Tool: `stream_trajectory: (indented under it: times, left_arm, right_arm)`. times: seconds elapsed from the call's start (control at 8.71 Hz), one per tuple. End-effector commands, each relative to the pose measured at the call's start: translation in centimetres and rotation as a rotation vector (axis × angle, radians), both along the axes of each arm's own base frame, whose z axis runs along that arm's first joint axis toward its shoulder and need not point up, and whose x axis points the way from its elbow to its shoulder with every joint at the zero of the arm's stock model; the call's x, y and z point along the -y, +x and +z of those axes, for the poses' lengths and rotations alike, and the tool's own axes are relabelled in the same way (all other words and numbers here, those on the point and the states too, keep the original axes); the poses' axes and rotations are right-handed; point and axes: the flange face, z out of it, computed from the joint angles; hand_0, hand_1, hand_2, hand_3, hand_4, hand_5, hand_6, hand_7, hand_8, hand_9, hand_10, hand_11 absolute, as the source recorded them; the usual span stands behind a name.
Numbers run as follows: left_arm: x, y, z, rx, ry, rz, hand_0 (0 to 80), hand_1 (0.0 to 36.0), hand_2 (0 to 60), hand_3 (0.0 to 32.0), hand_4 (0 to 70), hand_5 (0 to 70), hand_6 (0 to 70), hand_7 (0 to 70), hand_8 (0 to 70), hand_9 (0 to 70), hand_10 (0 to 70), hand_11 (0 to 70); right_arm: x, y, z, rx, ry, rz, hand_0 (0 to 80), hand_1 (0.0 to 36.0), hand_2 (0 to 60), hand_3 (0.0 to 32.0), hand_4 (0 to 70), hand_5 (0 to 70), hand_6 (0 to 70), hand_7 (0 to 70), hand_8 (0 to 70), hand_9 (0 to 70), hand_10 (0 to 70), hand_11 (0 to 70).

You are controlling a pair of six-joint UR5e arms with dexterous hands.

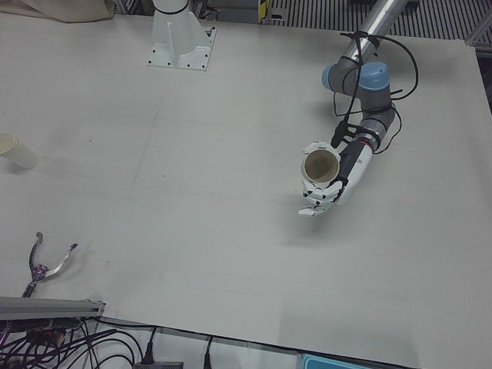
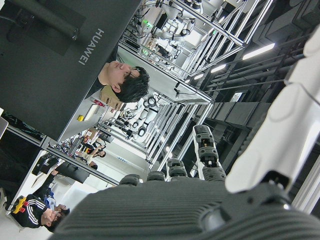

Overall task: Pour water
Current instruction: 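Lift the white paper cup upward with the left hand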

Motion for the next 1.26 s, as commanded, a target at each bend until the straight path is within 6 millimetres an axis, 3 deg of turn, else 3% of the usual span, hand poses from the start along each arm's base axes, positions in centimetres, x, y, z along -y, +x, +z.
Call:
stream_trajectory:
  times: [0.0, 0.11, 0.23, 0.34, 0.46, 0.57, 0.8, 0.92, 1.03, 1.15]
  left_arm:
    - [-0.1, -0.1, -0.7, -0.005, 0.005, 0.0, 38.9, 36.0, 60.0, 0.0, 33.6, 62.2, 49.5, 70.0, 57.3, 70.0, 14.5, 22.3]
    - [0.0, -0.2, -1.2, -0.005, 0.005, -0.002, 45.3, 32.2, 60.0, 0.0, 44.1, 70.0, 51.1, 70.0, 56.5, 70.0, 15.1, 22.9]
    - [0.0, -0.3, -1.8, 0.0, 0.0, -0.003, 48.9, 28.1, 60.0, 0.0, 52.5, 70.0, 49.0, 70.0, 55.1, 70.0, 15.8, 24.0]
    - [-0.3, -0.6, -1.6, 0.003, -0.004, -0.003, 52.0, 30.7, 60.0, 0.0, 56.5, 70.0, 44.3, 70.0, 53.2, 70.0, 16.6, 25.3]
    - [-0.3, -0.7, -1.6, 0.003, -0.004, -0.006, 56.4, 36.0, 60.0, 0.0, 50.9, 70.0, 42.3, 70.0, 53.2, 70.0, 16.3, 25.7]
    - [-0.5, -0.8, -1.4, 0.006, -0.008, -0.005, 66.8, 36.0, 60.0, 0.0, 59.7, 70.0, 43.9, 70.0, 56.1, 70.0, 16.7, 26.9]
    - [-0.5, -0.9, -1.4, 0.006, -0.008, -0.006, 77.7, 36.0, 60.0, 0.0, 57.7, 70.0, 43.0, 70.0, 57.4, 70.0, 15.8, 26.0]
    - [-0.4, -0.8, -1.5, 0.005, -0.007, -0.006, 79.7, 36.0, 60.0, 0.0, 56.9, 70.0, 42.6, 70.0, 57.4, 70.0, 15.5, 25.7]
    - [-0.5, -0.8, -1.7, 0.003, -0.004, -0.005, 76.8, 36.0, 60.0, 0.0, 56.5, 70.0, 42.1, 70.0, 56.9, 70.0, 15.4, 25.5]
    - [-0.4, -1.0, -1.7, 0.002, -0.003, -0.007, 68.8, 36.0, 60.0, 0.0, 56.4, 70.0, 41.6, 70.0, 56.3, 70.0, 15.2, 24.9]
  right_arm:
    - [0.2, -0.1, -0.3, -0.001, 0.006, -0.004, 46.0, 8.0, 0.0, 0.0, 9.9, 10.4, 4.5, 9.0, 0.0, 0.4, 0.0, 0.3]
    - [0.1, 0.1, -0.5, 0.001, 0.01, -0.001, 46.0, 8.3, 0.0, 0.0, 9.9, 10.1, 4.6, 9.2, 0.0, 0.5, 0.0, 0.7]
    - [-0.1, 0.2, -0.7, 0.004, 0.015, -0.002, 45.9, 8.0, 0.0, 0.0, 9.8, 9.9, 4.4, 8.9, 0.0, 0.4, 0.0, 0.5]
    - [-0.2, 0.6, -0.8, 0.01, 0.016, 0.004, 45.9, 7.8, 0.0, 0.0, 9.7, 9.9, 4.2, 8.7, 0.0, 0.3, 0.0, 0.1]
    - [-0.4, 0.8, -1.1, 0.011, 0.022, 0.009, 45.9, 7.6, 0.0, 0.0, 9.6, 10.3, 4.1, 8.7, 0.0, 0.3, 0.0, 0.0]
    - [-0.3, 0.9, -1.2, 0.011, 0.025, 0.009, 45.8, 7.5, 0.0, 0.0, 9.6, 10.5, 4.2, 8.8, 0.0, 0.3, 0.0, 0.0]
    - [-0.4, 0.9, -1.3, 0.008, 0.028, 0.01, 45.7, 7.3, 0.0, 0.0, 9.8, 10.8, 4.3, 9.0, 0.0, 0.4, 0.0, 0.0]
    - [-0.4, 0.9, -1.3, 0.009, 0.027, 0.009, 45.8, 7.3, 0.0, 0.0, 9.9, 10.9, 4.4, 9.2, 0.0, 0.4, 0.0, 0.0]
    - [-0.4, 0.9, -1.3, 0.009, 0.027, 0.009, 45.8, 7.4, 0.0, 0.0, 10.0, 10.9, 4.5, 9.3, 0.0, 0.4, 0.0, 0.0]
    - [-0.4, 0.9, -1.3, 0.009, 0.027, 0.01, 45.8, 7.4, 0.0, 0.0, 10.0, 10.5, 4.5, 9.2, 0.0, 0.4, 0.0, 0.0]
